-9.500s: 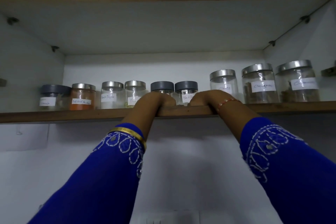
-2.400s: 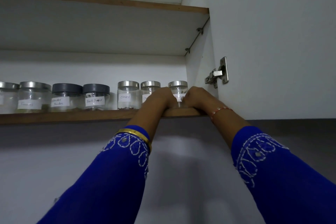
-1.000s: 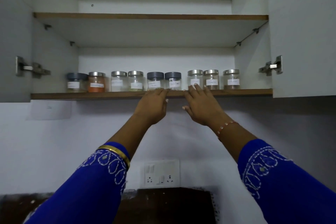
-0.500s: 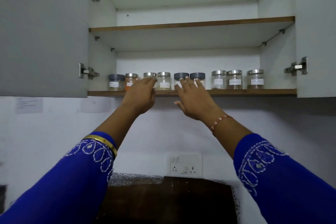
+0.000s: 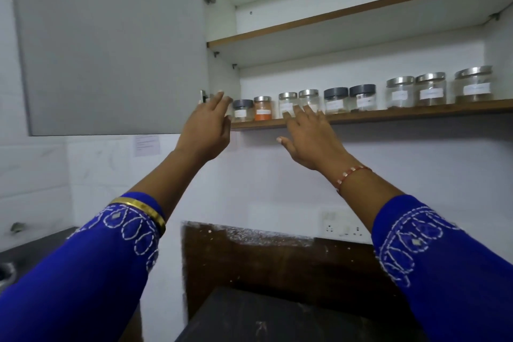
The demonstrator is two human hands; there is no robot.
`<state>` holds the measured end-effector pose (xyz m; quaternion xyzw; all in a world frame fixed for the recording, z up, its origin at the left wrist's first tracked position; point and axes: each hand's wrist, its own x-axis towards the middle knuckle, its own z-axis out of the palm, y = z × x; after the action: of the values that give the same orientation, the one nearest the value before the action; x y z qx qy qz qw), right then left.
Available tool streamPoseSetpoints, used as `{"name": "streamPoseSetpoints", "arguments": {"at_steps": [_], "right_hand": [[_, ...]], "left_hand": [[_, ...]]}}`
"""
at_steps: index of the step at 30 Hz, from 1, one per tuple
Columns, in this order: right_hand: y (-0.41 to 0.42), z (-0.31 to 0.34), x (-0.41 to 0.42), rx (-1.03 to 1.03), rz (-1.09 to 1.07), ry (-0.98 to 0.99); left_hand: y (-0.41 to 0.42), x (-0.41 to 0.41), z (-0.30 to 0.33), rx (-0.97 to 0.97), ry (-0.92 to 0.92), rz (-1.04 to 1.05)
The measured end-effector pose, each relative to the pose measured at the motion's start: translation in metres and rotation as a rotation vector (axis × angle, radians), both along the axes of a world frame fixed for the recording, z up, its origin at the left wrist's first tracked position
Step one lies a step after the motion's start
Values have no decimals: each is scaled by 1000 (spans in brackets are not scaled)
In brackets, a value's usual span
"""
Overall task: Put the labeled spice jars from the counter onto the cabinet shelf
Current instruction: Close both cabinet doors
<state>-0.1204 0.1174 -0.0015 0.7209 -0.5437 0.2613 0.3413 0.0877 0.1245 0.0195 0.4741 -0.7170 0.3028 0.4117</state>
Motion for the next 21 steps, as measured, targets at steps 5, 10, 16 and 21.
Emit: {"name": "streamPoseSetpoints", "arguments": {"at_steps": [5, 10, 16, 21], "right_hand": [[1, 6, 52, -9, 115, -23], [-4, 9, 118, -51, 200, 53], [-21, 15, 217, -102, 294, 88], [-27, 15, 304, -143, 378, 80]], "left_hand": [[21, 41, 9, -68, 109, -5], [26, 91, 19, -166, 166, 12], [31, 159, 33, -343, 209, 44], [33, 219, 43, -464, 207, 101]]}}
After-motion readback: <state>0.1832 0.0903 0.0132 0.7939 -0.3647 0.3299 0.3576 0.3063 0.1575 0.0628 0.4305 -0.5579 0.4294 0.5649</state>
